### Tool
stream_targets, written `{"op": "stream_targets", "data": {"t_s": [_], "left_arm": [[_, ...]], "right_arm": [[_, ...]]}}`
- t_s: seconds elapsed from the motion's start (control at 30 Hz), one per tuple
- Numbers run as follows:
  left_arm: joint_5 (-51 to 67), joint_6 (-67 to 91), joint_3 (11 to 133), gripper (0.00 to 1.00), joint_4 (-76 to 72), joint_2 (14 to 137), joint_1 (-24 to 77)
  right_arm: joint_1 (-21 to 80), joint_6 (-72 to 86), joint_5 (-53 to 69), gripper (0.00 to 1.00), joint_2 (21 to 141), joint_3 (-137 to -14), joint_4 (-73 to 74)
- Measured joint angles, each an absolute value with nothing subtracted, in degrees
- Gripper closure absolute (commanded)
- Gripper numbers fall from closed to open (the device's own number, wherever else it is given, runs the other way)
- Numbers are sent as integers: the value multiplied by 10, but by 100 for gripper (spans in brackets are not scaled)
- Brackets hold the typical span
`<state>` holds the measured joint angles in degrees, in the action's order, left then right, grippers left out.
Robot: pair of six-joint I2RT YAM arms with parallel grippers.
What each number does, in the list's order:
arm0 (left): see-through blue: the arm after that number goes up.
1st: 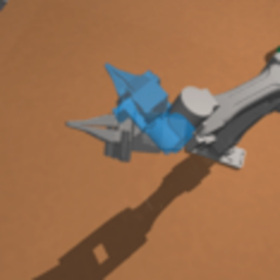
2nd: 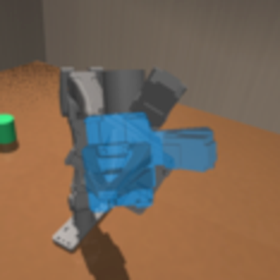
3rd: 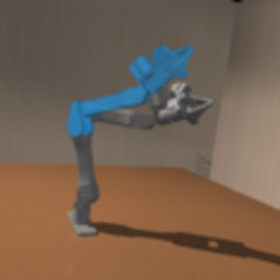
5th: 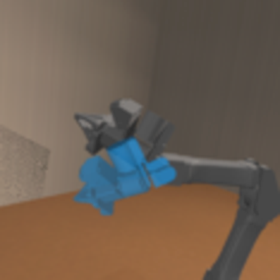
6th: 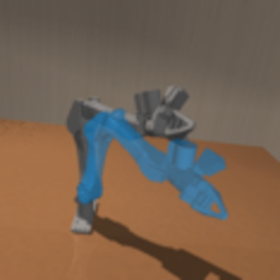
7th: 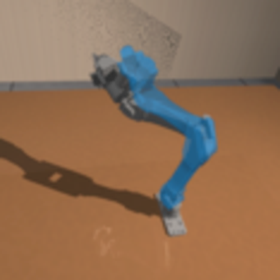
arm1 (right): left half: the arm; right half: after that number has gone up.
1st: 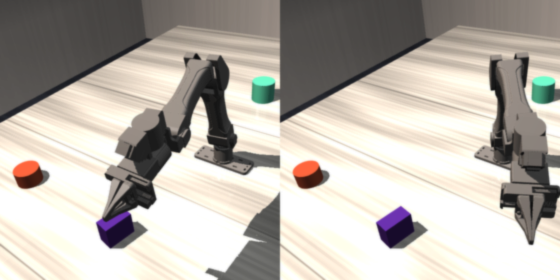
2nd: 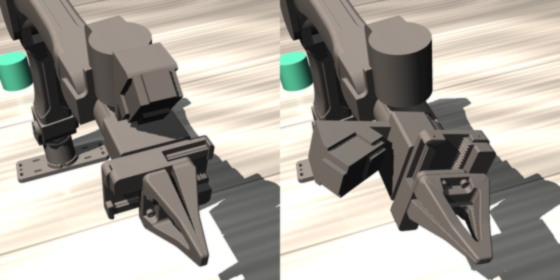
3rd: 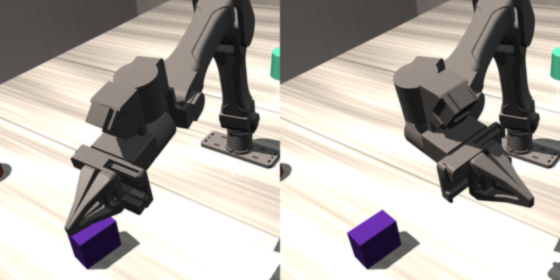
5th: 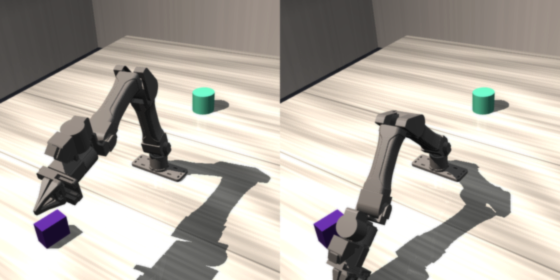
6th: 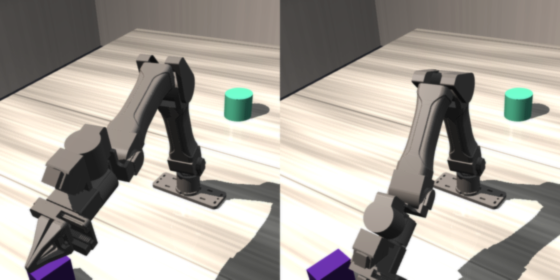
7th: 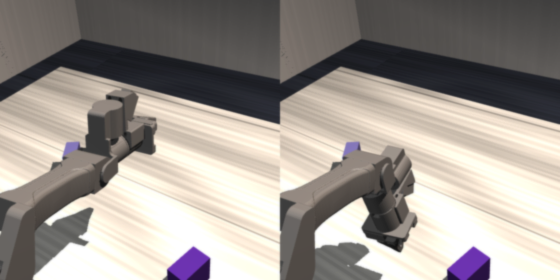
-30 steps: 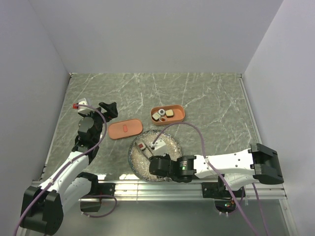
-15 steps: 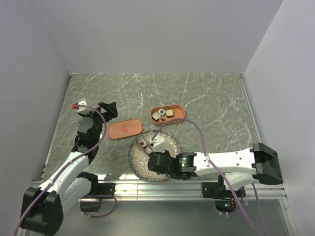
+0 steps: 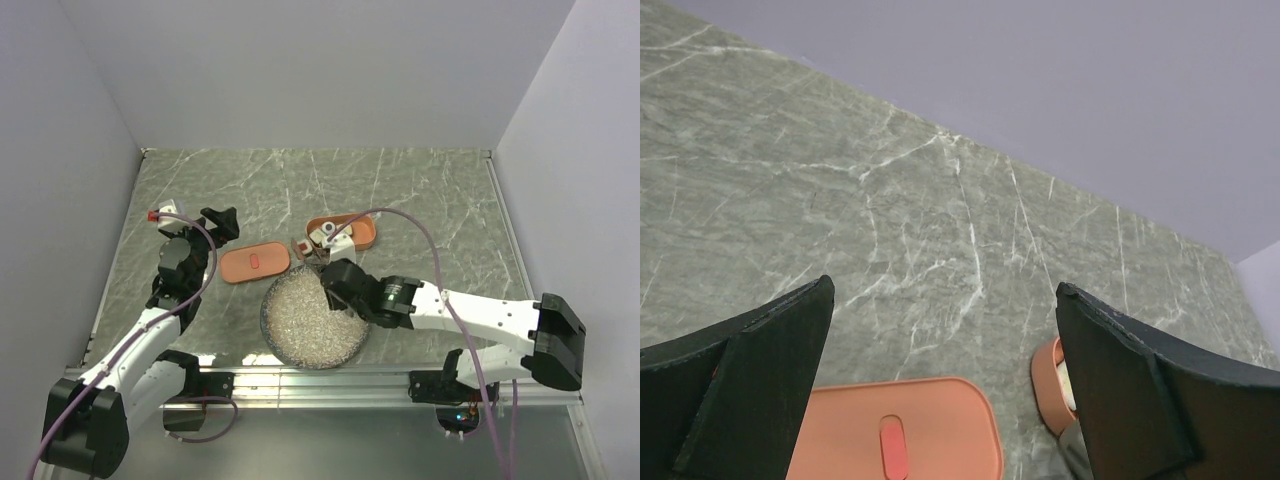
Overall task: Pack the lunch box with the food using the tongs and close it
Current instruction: Pick up the food using the clamp, then place the food into the lunch box
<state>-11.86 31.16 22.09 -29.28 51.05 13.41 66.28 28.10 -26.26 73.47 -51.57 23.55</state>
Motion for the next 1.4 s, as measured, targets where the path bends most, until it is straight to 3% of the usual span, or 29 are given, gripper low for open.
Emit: {"op": "stream_targets", "data": {"t_s": [0.33, 0.63, 1.4], "left_arm": [[-120, 312, 221, 0, -293, 535, 133], [-125, 312, 221, 1, -293, 536, 133], [-127, 312, 221, 0, -298, 542, 133]], "right_arm": [[523, 211, -216, 75, 705, -530, 199], [358, 199, -160, 75, 644, -443, 150], [349, 212, -134, 75, 624, -399, 147]]}}
